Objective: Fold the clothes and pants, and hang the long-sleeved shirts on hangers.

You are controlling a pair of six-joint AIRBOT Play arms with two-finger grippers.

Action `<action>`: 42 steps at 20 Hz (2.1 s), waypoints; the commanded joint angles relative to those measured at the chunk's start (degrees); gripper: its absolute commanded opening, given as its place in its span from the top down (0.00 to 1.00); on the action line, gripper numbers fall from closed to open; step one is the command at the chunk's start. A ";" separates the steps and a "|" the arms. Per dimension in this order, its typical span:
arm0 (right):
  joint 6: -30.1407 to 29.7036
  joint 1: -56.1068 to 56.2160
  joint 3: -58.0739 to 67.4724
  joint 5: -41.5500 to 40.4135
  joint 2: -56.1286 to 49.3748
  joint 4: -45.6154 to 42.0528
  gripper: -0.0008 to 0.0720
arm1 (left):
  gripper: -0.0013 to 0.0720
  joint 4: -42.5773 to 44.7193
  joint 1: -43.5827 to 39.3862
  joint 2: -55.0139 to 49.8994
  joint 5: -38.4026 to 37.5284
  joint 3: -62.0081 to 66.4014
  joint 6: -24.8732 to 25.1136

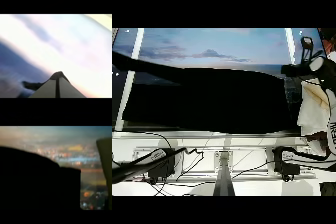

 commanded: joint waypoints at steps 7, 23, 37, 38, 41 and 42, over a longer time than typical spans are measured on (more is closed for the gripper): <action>4.35 -8.28 0.04 5.29 -9.33 8.50 0.34 | 0.97 14.21 1.07 -7.80 -6.29 0.04 0.00; -7.69 -1.22 6.86 -13.79 -14.64 24.98 0.97 | 0.97 1.70 0.76 -7.56 4.61 4.48 -0.02; -7.72 -0.76 14.73 -18.05 -16.85 22.12 0.97 | 0.97 9.64 0.35 -23.45 -6.54 7.82 0.00; -7.72 -0.76 14.73 -19.12 -17.18 22.03 0.94 | 0.97 9.46 0.15 -24.98 -6.56 7.85 0.00; -7.72 -0.76 14.75 -22.03 -17.16 22.03 0.51 | 0.96 9.60 0.28 -26.08 -6.32 7.87 0.00; -7.72 -0.76 14.75 -22.29 -17.07 22.05 0.38 | 0.96 9.55 0.57 -25.90 -5.79 7.87 0.00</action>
